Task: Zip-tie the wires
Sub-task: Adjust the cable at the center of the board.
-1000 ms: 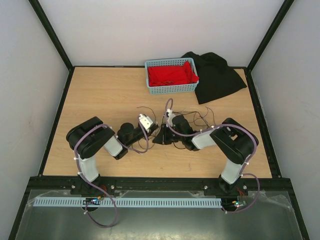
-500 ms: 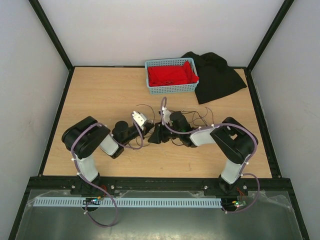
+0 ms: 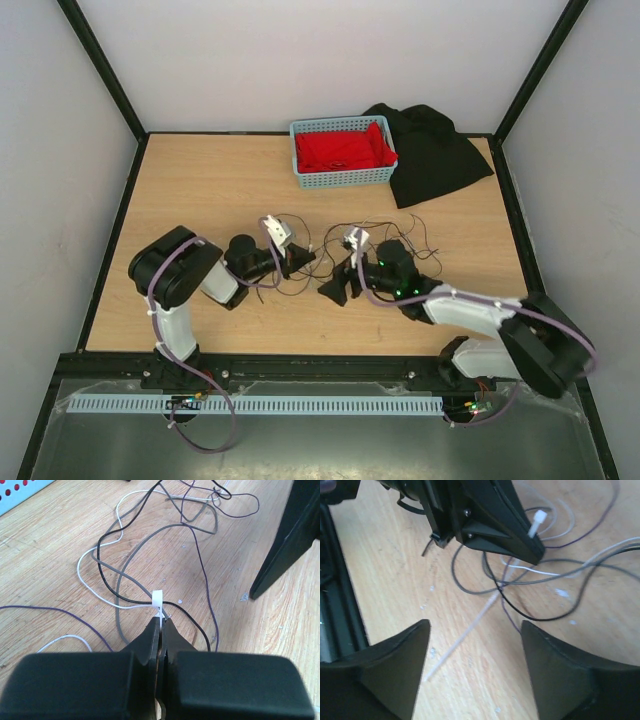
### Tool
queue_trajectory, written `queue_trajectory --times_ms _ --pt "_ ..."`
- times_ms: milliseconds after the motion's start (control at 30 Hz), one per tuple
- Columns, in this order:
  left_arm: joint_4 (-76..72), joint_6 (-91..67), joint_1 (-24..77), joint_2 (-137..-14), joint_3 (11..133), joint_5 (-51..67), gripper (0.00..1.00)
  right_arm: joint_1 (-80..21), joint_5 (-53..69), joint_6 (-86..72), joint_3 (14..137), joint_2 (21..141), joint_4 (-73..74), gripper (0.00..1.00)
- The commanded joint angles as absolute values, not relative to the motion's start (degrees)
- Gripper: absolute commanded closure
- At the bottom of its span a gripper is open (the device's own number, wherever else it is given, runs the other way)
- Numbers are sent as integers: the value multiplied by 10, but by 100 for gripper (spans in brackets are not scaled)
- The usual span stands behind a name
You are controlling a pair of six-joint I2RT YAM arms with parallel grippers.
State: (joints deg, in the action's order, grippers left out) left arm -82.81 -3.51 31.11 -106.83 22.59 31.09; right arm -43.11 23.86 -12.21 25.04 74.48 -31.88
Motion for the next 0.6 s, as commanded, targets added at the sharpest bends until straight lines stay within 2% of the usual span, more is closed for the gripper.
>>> queue_trajectory --times_ms 0,67,267,567 --pt "-848 -89 291 -1085 246 388 100 -433 151 14 164 640 -380 12" --pt "-848 -109 280 -1089 250 406 100 -433 136 56 123 604 -438 8" --pt "-848 -161 252 -1101 263 458 100 -445 123 156 70 596 -494 8" --pt "-848 -220 231 -1134 291 527 100 -524 30 235 48 712 -598 7"
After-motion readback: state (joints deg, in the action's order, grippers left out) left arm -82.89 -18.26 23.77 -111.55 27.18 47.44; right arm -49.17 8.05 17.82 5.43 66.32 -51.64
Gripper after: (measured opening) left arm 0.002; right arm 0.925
